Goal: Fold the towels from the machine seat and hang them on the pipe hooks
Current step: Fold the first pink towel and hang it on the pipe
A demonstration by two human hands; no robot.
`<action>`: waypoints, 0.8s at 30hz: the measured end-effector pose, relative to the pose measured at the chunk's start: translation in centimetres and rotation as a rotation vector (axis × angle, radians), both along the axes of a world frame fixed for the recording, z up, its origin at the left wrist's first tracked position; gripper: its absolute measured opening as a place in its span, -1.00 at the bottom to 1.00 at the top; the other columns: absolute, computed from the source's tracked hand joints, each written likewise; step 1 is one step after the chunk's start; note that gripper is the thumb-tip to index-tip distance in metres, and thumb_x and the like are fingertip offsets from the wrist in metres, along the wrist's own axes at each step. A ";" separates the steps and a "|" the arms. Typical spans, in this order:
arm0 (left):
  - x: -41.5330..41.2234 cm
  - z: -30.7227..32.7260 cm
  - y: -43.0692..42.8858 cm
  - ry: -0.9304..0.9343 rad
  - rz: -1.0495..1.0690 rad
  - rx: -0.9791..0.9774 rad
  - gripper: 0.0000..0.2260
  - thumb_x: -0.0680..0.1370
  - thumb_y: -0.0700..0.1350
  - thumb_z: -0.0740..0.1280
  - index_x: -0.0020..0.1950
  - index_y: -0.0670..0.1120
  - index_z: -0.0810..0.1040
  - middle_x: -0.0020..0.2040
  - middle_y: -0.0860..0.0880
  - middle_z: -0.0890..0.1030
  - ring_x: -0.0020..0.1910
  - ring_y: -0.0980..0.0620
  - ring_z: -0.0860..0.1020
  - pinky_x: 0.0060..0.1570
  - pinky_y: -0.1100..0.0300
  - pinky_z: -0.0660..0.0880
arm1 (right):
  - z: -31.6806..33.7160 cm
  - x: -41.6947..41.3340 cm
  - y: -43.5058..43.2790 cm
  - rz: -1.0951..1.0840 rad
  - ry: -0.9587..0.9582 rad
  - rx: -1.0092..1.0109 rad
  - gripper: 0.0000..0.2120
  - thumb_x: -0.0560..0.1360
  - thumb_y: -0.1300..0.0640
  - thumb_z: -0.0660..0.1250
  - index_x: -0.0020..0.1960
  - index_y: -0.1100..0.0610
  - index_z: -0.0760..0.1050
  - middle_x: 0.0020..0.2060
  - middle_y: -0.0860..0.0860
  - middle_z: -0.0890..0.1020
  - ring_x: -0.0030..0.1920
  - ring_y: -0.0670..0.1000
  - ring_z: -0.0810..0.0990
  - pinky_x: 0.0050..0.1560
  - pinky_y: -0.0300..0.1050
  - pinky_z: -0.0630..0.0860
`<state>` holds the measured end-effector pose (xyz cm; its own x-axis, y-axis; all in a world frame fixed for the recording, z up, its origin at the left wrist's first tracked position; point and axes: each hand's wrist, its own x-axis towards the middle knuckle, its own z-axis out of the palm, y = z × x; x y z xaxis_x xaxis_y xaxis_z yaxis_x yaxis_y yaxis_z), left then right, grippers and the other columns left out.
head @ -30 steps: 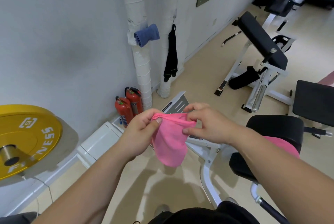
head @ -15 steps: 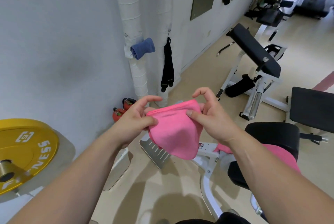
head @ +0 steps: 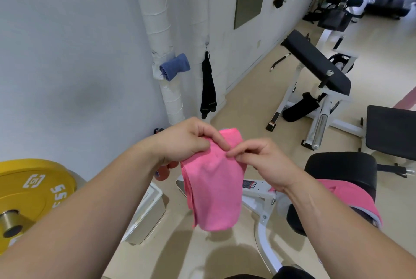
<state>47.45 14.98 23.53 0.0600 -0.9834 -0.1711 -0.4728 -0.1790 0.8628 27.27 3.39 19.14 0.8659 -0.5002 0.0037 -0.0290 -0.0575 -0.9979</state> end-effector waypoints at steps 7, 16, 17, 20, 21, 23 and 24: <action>0.3 1.2 -0.3 0.109 0.246 -0.053 -0.48 0.46 -0.38 0.18 -0.03 0.18 0.75 -0.20 0.02 0.68 -0.28 -0.10 0.32 -0.38 0.11 0.25 | -2.3 0.0 -0.4 0.202 0.201 -0.056 -0.73 0.47 0.37 0.47 -0.03 0.01 0.73 -0.08 -0.07 0.76 0.00 -0.15 0.67 0.10 -0.27 0.54; 3.9 -0.1 0.5 0.193 0.654 -0.205 -0.40 0.44 -0.44 0.16 -0.05 0.22 0.75 -0.05 0.19 0.73 -0.10 -0.05 0.42 -0.28 0.14 0.26 | -6.1 0.4 -2.7 0.172 0.456 -0.263 -0.72 0.40 0.22 0.57 -0.11 -0.17 0.69 -0.04 -0.26 0.63 -0.12 -0.40 0.55 -0.09 -0.44 0.39; 4.5 -0.6 0.8 0.200 0.700 -0.208 -0.41 0.44 -0.44 0.16 -0.06 0.22 0.75 -0.09 0.19 0.73 -0.13 -0.06 0.41 -0.31 0.16 0.25 | -6.5 0.2 -2.9 0.169 0.468 -0.248 -0.72 0.40 0.25 0.56 -0.11 -0.14 0.69 -0.04 -0.23 0.64 -0.16 -0.39 0.55 -0.13 -0.45 0.39; 5.8 -2.4 1.8 0.194 0.810 -0.189 -0.43 0.44 -0.42 0.17 -0.06 0.20 0.74 -0.17 0.15 0.70 -0.25 -0.07 0.34 -0.38 0.18 0.24 | -7.7 -0.7 -3.3 0.133 0.480 -0.141 -0.74 0.42 0.31 0.52 -0.08 -0.06 0.71 0.04 -0.11 0.65 -0.12 -0.30 0.60 -0.11 -0.40 0.50; 6.0 -3.0 2.2 0.194 0.827 -0.178 -0.45 0.45 -0.42 0.17 -0.04 0.18 0.74 -0.14 0.11 0.69 -0.27 -0.06 0.35 -0.37 0.17 0.25 | -8.0 -1.0 -3.4 0.099 0.474 -0.093 -0.75 0.43 0.32 0.51 -0.05 -0.03 0.72 0.08 -0.06 0.65 -0.06 -0.19 0.63 -0.06 -0.31 0.57; 6.1 -4.5 3.0 0.188 0.833 -0.123 -0.47 0.47 -0.43 0.17 0.05 0.12 0.72 -0.02 0.02 0.65 -0.26 -0.01 0.40 -0.32 0.17 0.31 | -8.6 -1.8 -3.5 -0.017 0.452 0.029 -0.76 0.44 0.35 0.48 -0.02 0.04 0.72 0.15 0.04 0.60 0.01 0.02 0.65 -0.01 -0.14 0.65; 6.0 -5.3 3.4 0.179 0.825 -0.085 -0.48 0.48 -0.44 0.17 0.11 0.11 0.69 0.01 -0.01 0.62 -0.25 0.02 0.43 -0.30 0.19 0.34 | -8.8 -2.2 -3.6 -0.087 0.426 0.099 -0.76 0.46 0.37 0.45 0.00 0.08 0.71 0.16 0.07 0.58 0.03 0.08 0.65 0.00 -0.09 0.65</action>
<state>53.50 18.41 18.25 0.7426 -0.6468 -0.1736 -0.0742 -0.3372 0.9385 25.07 -0.18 10.37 0.7347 -0.5512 -0.3955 -0.4389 0.0583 -0.8966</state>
